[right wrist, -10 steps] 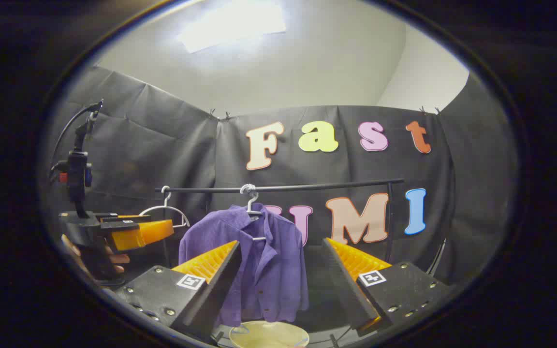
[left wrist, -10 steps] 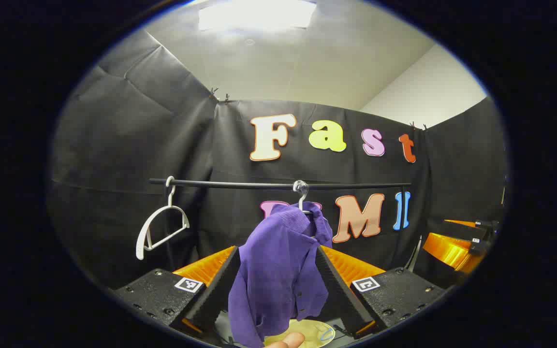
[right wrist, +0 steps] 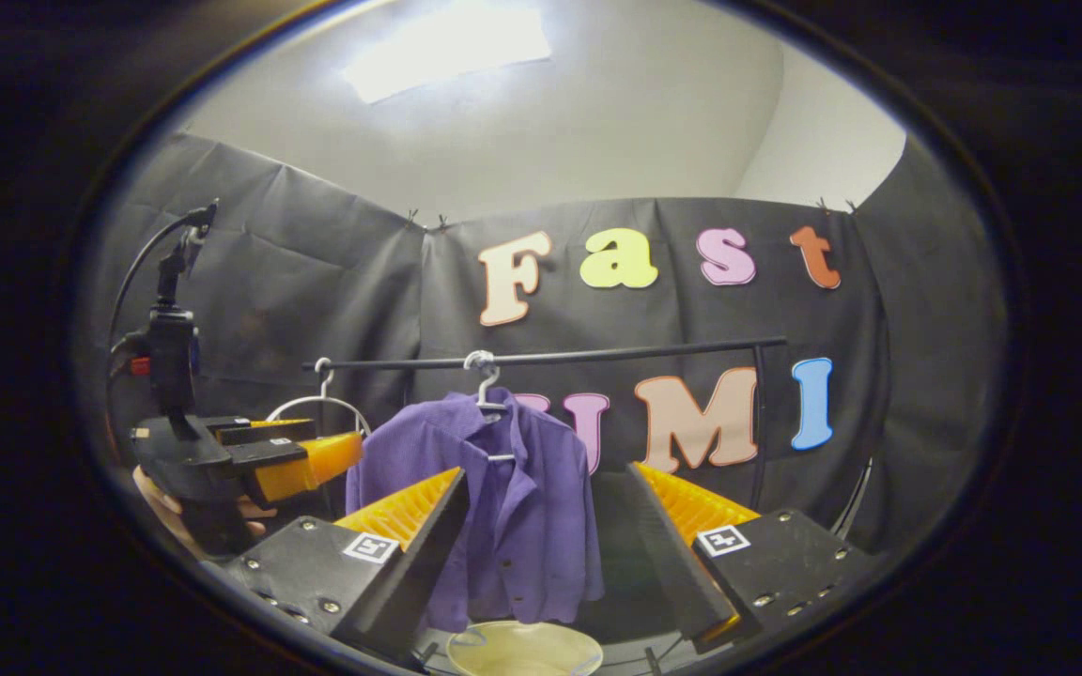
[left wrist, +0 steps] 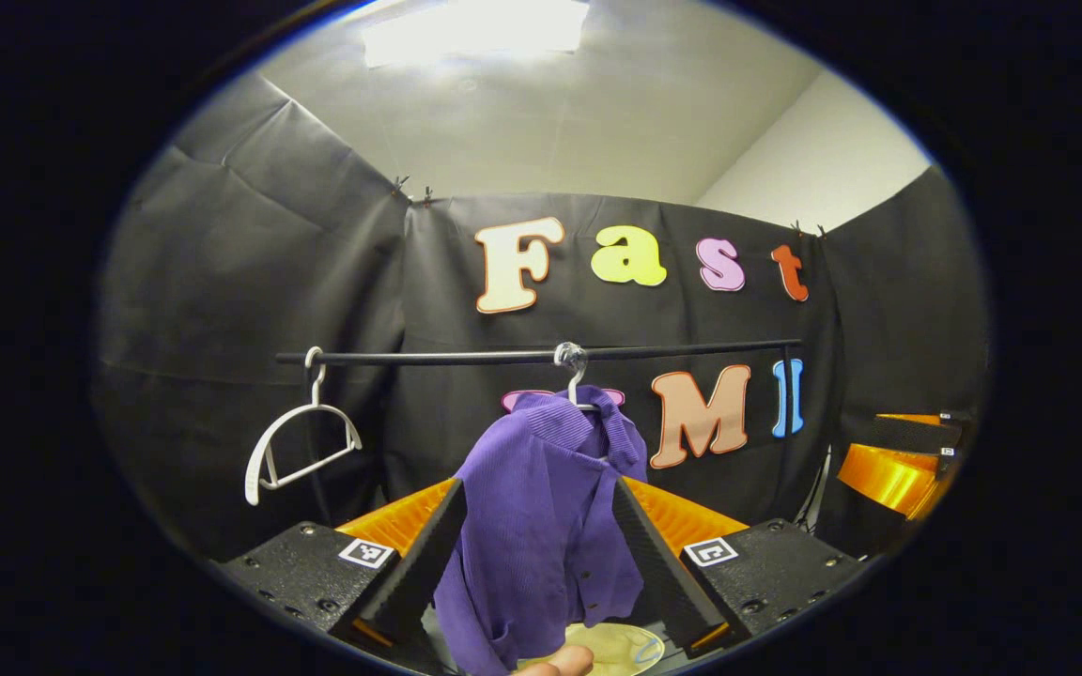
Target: Grasp the clothes on the hanger with both hands and then place them into the laundry hamper below.
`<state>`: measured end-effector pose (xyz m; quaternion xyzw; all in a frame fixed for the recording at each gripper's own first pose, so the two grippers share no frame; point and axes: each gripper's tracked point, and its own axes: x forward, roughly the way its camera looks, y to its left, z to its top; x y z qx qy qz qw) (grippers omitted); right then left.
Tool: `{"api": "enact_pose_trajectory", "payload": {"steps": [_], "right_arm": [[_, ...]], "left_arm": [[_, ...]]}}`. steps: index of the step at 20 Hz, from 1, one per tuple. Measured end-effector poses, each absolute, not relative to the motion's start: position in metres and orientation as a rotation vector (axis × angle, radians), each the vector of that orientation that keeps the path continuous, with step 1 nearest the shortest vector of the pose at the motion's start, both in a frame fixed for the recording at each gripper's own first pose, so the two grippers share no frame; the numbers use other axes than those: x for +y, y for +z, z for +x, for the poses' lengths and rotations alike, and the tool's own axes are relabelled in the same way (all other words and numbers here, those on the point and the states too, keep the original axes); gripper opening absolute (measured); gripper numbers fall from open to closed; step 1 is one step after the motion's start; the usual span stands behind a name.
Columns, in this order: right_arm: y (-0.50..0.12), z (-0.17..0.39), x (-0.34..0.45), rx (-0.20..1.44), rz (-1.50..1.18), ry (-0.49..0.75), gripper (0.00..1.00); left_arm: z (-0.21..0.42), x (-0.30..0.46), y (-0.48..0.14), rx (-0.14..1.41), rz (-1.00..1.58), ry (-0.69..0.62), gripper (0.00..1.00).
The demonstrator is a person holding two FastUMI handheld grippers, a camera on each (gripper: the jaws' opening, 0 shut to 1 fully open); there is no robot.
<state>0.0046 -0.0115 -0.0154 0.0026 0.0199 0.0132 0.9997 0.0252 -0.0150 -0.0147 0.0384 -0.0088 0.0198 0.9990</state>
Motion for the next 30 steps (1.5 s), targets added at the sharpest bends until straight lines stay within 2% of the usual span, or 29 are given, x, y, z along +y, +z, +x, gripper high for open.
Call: {"api": "enact_pose_trajectory", "payload": {"steps": [1,6,9,10,13,14,16,17,18,22,24,25,27,28,30], "right_arm": [[-0.019,0.005,-0.01,0.042,0.005,0.033,0.99],[-0.037,0.015,-0.007,0.068,-0.015,0.04,1.0],[-0.05,0.023,-0.004,0.087,-0.034,0.044,0.99],[-0.052,0.026,-0.003,0.085,-0.044,0.043,0.95],[-0.063,0.04,-0.008,0.066,-0.06,0.014,0.95],[-0.07,0.047,-0.01,0.063,-0.059,0.002,1.0],[-0.085,0.063,-0.009,0.061,-0.049,0.002,0.99],[-0.092,0.072,-0.008,0.055,-0.045,0.007,0.95],[-0.099,0.082,-0.008,0.051,-0.045,0.014,1.0],[-0.136,0.125,-0.01,0.063,-0.055,0.043,0.99],[-0.156,0.144,-0.004,0.075,-0.031,0.085,0.96],[-0.168,0.155,-0.001,0.082,-0.026,0.104,1.0],[-0.195,0.171,-0.002,0.117,-0.03,0.13,0.96],[-0.208,0.179,-0.002,0.139,-0.028,0.148,0.98],[-0.226,0.194,-0.001,0.166,-0.008,0.179,0.98]], "left_arm": [[0.028,-0.016,-0.018,-0.015,0.082,0.042,0.96],[0.038,-0.009,-0.032,-0.021,0.1,0.106,0.94],[0.045,-0.005,-0.046,-0.009,0.091,0.13,0.95],[0.047,-0.005,-0.053,-0.004,0.088,0.138,0.94],[0.057,-0.008,-0.081,0.027,0.086,0.135,0.94],[0.062,-0.006,-0.093,0.04,0.088,0.143,0.94],[0.073,-0.002,-0.111,0.042,0.095,0.175,0.94],[0.079,0.002,-0.12,0.038,0.102,0.201,0.94],[0.084,0.006,-0.129,0.037,0.109,0.225,0.94],[0.107,0.002,-0.173,0.075,0.145,0.26,0.96],[0.116,-0.002,-0.185,0.067,0.161,0.275,0.94],[0.118,-0.002,-0.195,0.076,0.175,0.299,0.96],[0.121,0.001,-0.211,0.091,0.195,0.353,0.94],[0.121,0.003,-0.217,0.089,0.201,0.381,0.97],[0.125,0.006,-0.232,0.1,0.213,0.435,0.95]]}}
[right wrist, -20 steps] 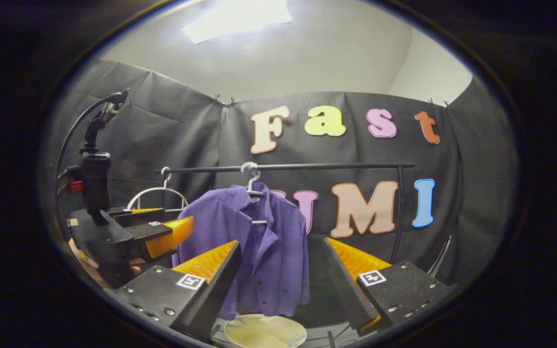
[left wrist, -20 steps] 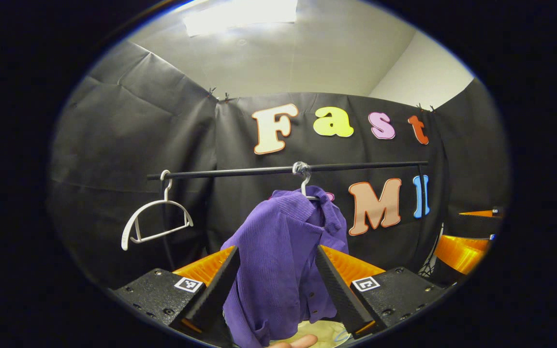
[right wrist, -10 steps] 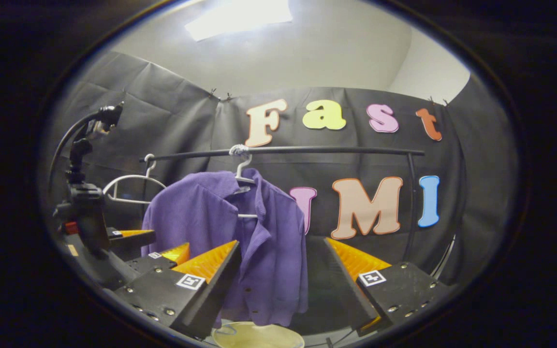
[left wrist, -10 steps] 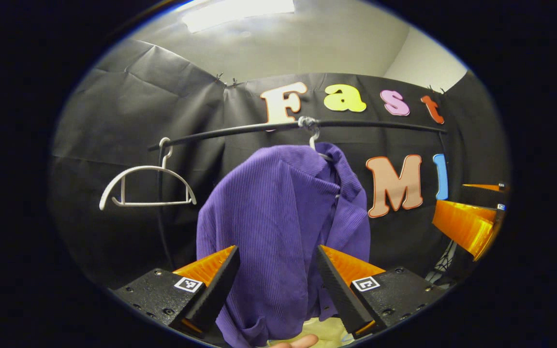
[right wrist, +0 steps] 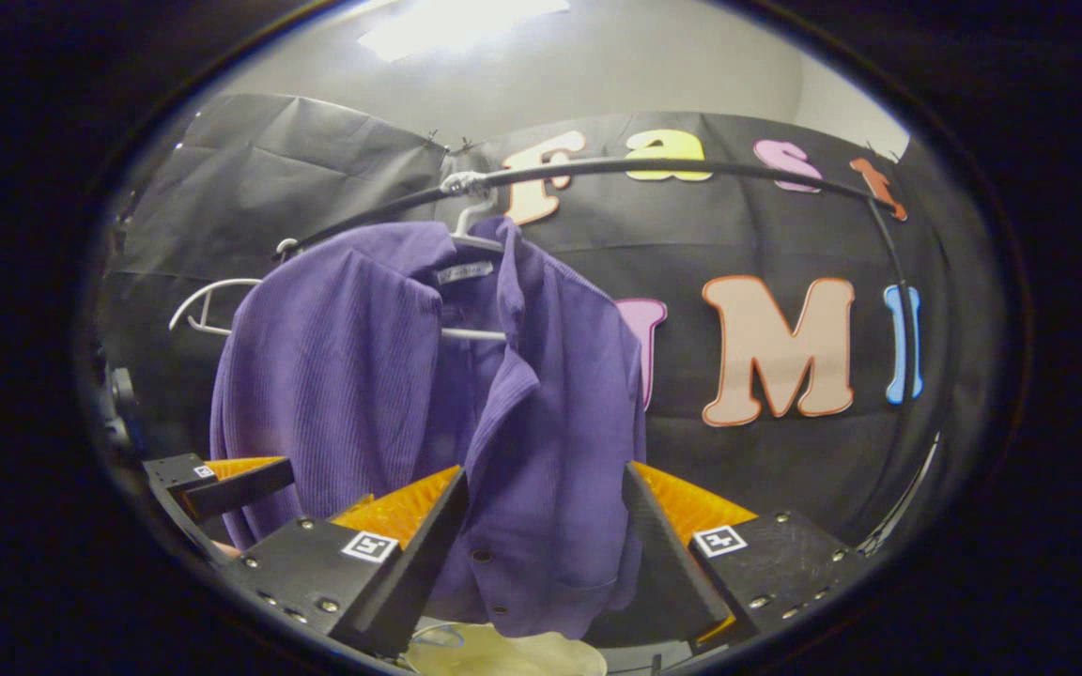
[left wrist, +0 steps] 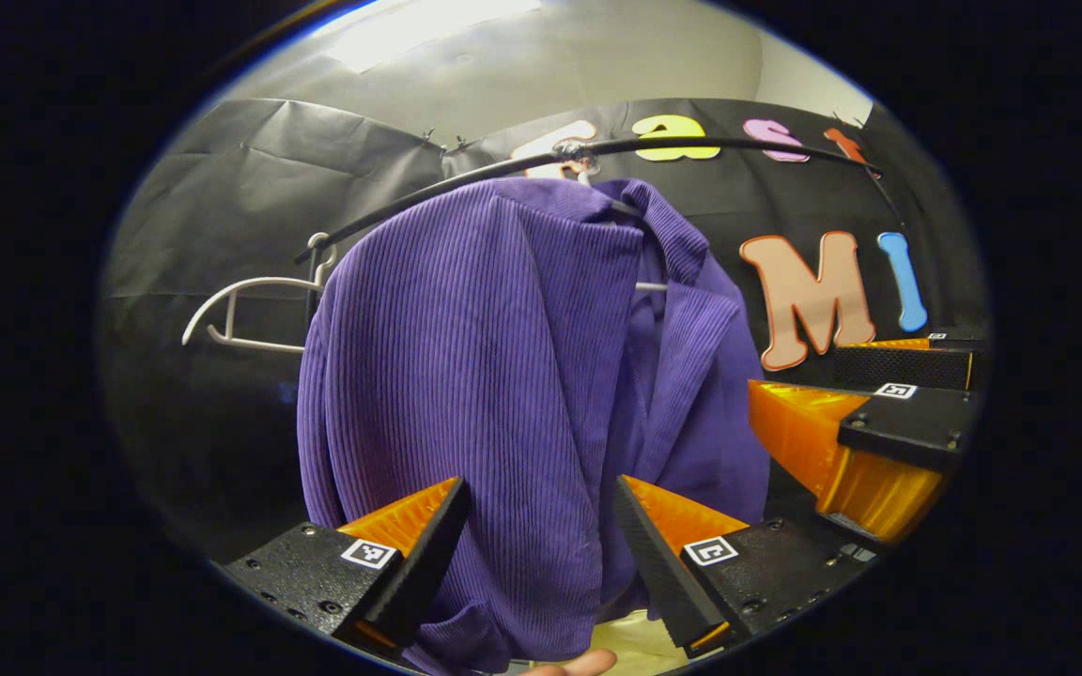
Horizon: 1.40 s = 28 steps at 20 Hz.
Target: Grasp the clothes on the hanger with both hands and then place them into the laundry hamper below.
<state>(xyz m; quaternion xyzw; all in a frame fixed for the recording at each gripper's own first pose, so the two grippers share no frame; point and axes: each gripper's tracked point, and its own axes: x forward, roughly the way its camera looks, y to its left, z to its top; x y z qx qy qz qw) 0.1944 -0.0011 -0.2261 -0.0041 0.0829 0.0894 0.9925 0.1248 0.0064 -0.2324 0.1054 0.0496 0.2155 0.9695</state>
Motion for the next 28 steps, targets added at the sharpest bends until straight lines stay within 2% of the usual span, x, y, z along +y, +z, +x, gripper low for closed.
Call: {"api": "enact_pose_trajectory", "payload": {"steps": [5,6,7,9,10,11,12,13,16,20,22,24,26,27,28], "right_arm": [[-0.252,0.215,-0.005,0.164,-0.055,0.209,0.96],[-0.254,0.22,-0.01,0.169,-0.049,0.21,0.98],[-0.258,0.226,-0.013,0.174,-0.043,0.208,0.96],[-0.267,0.23,-0.008,0.192,-0.071,0.247,0.98],[-0.27,0.232,-0.006,0.192,-0.105,0.252,0.96],[-0.273,0.232,-0.002,0.187,-0.133,0.25,0.98],[-0.275,0.234,0.004,0.18,-0.154,0.257,0.98],[-0.277,0.233,0.013,0.172,-0.16,0.273,0.96],[-0.284,0.238,0.035,0.192,-0.142,0.303,0.98],[-0.279,0.25,0.056,0.199,-0.069,0.285,0.96],[-0.262,0.26,0.068,0.161,-0.024,0.287,0.98],[-0.243,0.276,0.069,0.134,0.0,0.244,1.0],[-0.233,0.288,0.059,0.154,0.061,0.168,0.97],[-0.229,0.294,0.058,0.168,0.101,0.154,0.95],[-0.225,0.299,0.058,0.175,0.136,0.157,0.98]], "left_arm": [[0.151,0.022,-0.256,0.139,0.239,0.505,0.96],[0.155,0.026,-0.254,0.132,0.243,0.515,0.99],[0.158,0.032,-0.251,0.127,0.249,0.53,0.99],[0.156,0.051,-0.245,0.117,0.25,0.571,0.99],[0.156,0.057,-0.247,0.137,0.234,0.572,0.99],[0.153,0.062,-0.251,0.155,0.211,0.567,0.94],[0.152,0.063,-0.249,0.143,0.194,0.553,0.83],[0.151,0.064,-0.244,0.125,0.181,0.537,0.77],[0.15,0.069,-0.239,0.111,0.174,0.505,0.57],[0.145,0.072,-0.228,0.071,0.112,0.404,0.3],[0.147,0.069,-0.223,0.057,0.057,0.347,0.17],[0.14,0.064,-0.218,0.064,0.029,0.296,0.07],[0.135,0.054,-0.208,0.049,0.007,0.24,0.05],[0.132,0.048,-0.202,0.041,0.0,0.2,0.0],[0.13,0.04,-0.199,0.032,0.004,0.168,0.0]]}}
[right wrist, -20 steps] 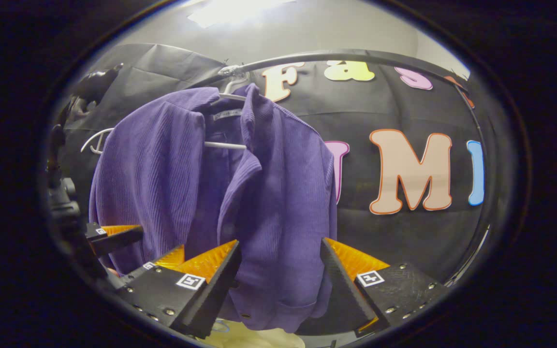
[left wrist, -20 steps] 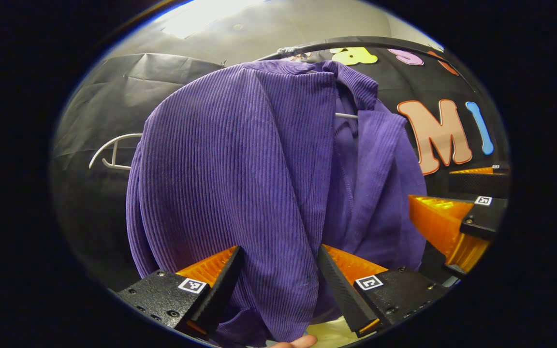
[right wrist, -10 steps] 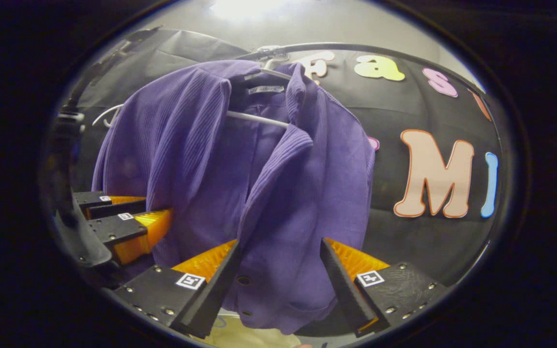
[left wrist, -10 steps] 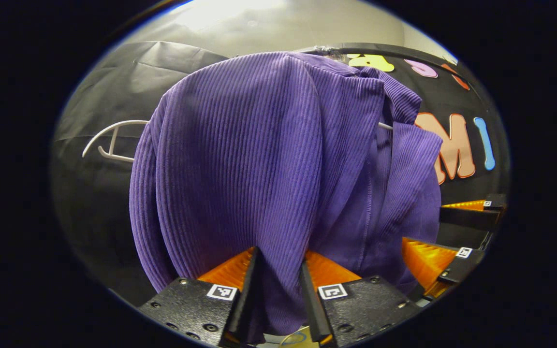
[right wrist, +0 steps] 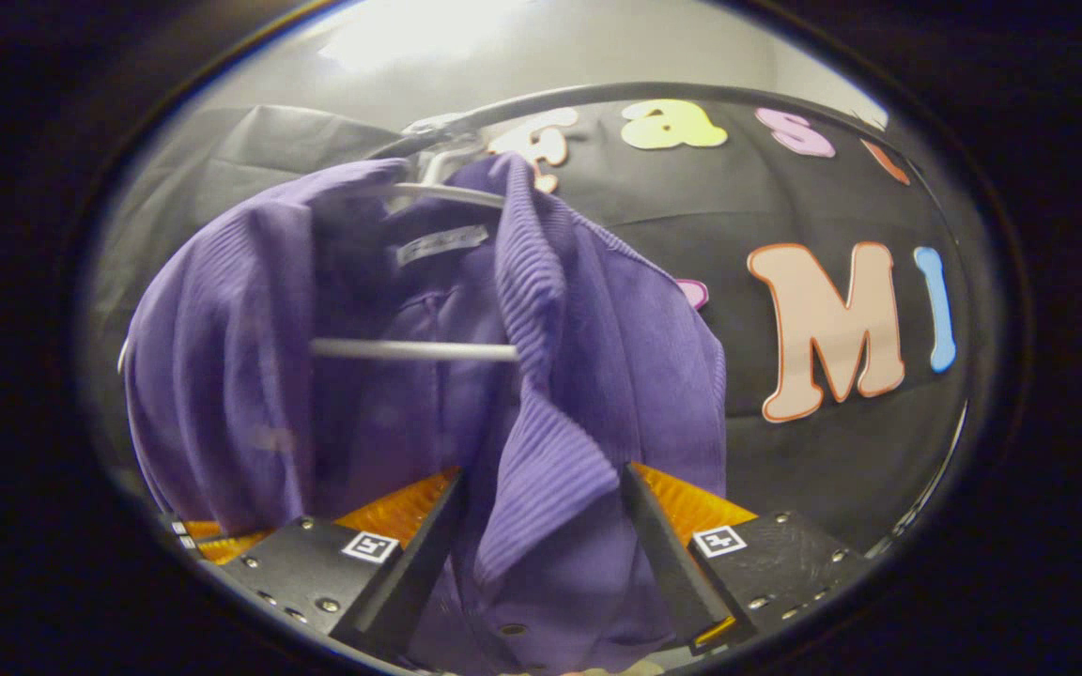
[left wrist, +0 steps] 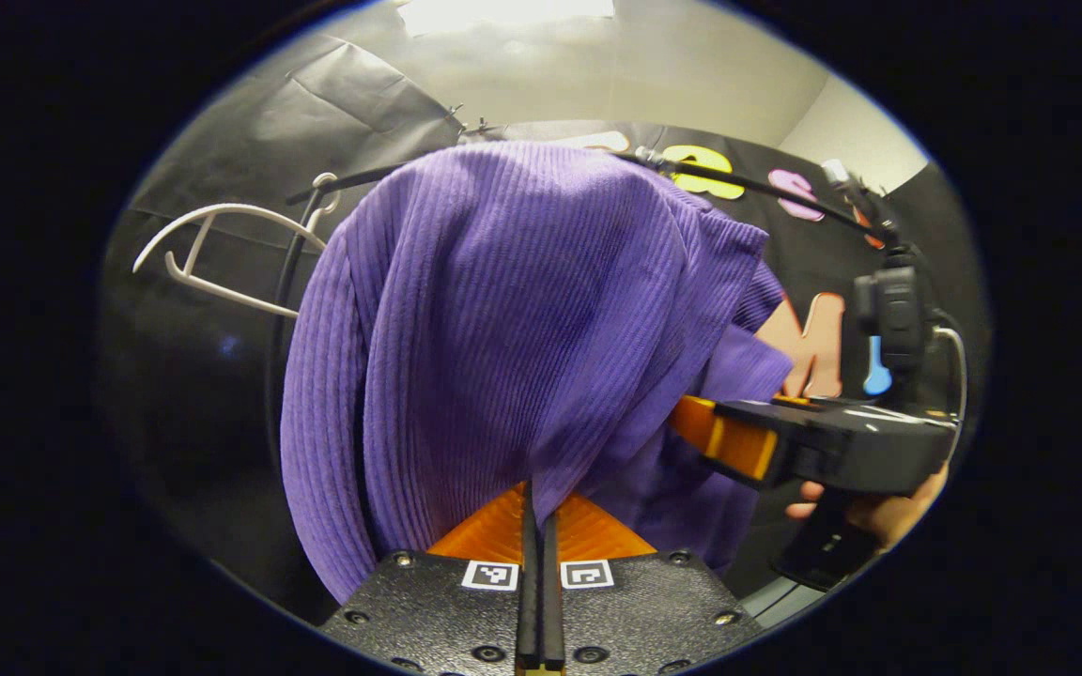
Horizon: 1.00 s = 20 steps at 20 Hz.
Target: Grasp the clothes on the hanger with both hands and then place them into the laundry hamper below.
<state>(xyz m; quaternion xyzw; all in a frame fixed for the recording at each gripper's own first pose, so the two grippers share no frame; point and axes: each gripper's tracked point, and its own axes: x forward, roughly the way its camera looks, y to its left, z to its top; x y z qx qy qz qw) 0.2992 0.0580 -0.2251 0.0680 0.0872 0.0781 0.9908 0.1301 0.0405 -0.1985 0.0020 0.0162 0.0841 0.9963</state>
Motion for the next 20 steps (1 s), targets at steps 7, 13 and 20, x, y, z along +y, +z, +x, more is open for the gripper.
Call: {"api": "enact_pose_trajectory", "payload": {"steps": [7,13,20], "right_arm": [[-0.219,0.294,0.032,0.166,0.135,0.137,0.01],[-0.214,0.27,0.027,0.182,0.005,0.175,0.0],[-0.184,0.258,-0.007,0.117,-0.077,0.071,0.02]], "left_arm": [[0.093,-0.011,-0.191,0.035,-0.02,-0.119,0.02],[0.058,-0.022,-0.155,-0.014,-0.014,-0.309,0.01],[0.03,0.001,-0.114,-0.045,-0.017,-0.381,0.0]]}}
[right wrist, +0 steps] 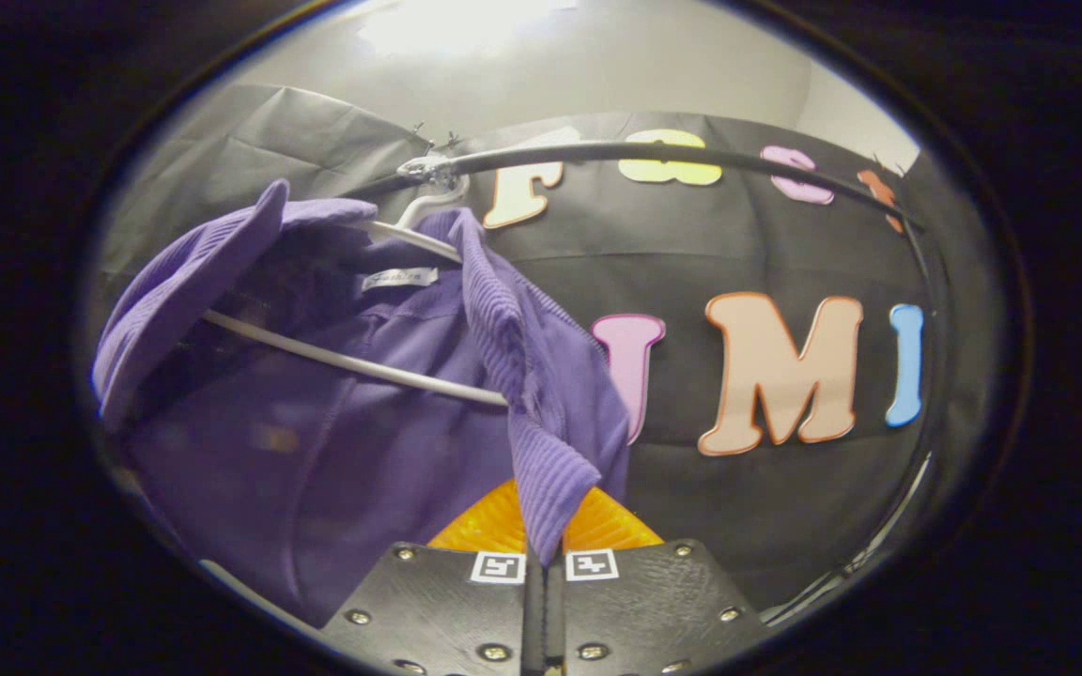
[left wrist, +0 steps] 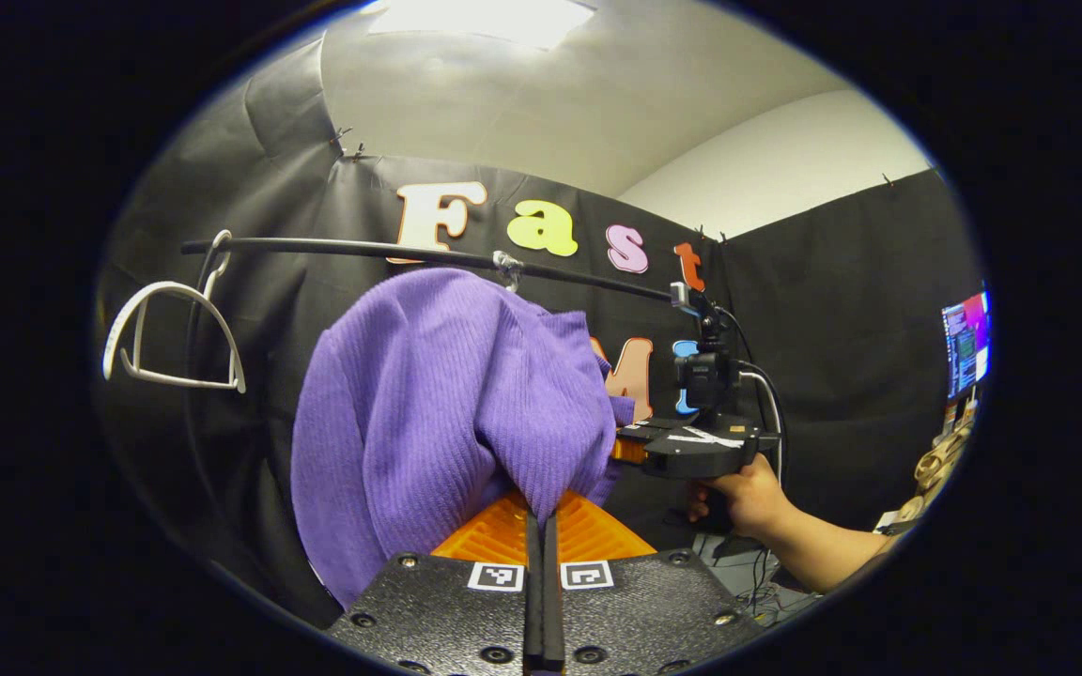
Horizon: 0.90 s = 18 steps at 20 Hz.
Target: Grasp the clothes on the hanger with both hands and then place them into the laundry hamper below.
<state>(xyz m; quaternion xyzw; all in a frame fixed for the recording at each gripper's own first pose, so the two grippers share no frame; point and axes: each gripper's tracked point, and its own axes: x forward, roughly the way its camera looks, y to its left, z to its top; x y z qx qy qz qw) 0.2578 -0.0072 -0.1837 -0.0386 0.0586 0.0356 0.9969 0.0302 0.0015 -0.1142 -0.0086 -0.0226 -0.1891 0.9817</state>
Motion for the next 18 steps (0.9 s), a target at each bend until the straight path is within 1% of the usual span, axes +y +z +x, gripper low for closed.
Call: {"api": "enact_pose_trajectory", "payload": {"steps": [3,5,10,13,14,15,18], "right_arm": [[-0.167,0.253,-0.017,0.094,-0.082,0.05,0.01],[-0.16,0.253,-0.022,0.085,-0.094,0.035,0.01],[-0.14,0.258,-0.041,0.059,-0.121,-0.04,0.01],[-0.122,0.263,-0.058,0.031,-0.132,-0.09,0.01],[-0.117,0.265,-0.063,0.023,-0.13,-0.103,0.04],[-0.109,0.268,-0.066,0.005,-0.112,-0.109,0.01],[-0.092,0.282,-0.075,-0.038,-0.121,-0.149,0.01]], "left_arm": [[0.006,0.013,-0.078,-0.12,-0.006,-0.411,0.0],[0.001,0.026,-0.062,-0.158,0.0,-0.399,0.0],[0.017,0.072,-0.042,-0.179,0.035,-0.266,0.0],[0.025,0.093,-0.025,-0.201,0.099,-0.2,0.0],[0.028,0.101,-0.018,-0.216,0.109,-0.176,0.0],[0.033,0.109,-0.012,-0.225,0.109,-0.149,0.0],[0.047,0.127,0.016,-0.281,0.116,-0.084,0.0]]}}
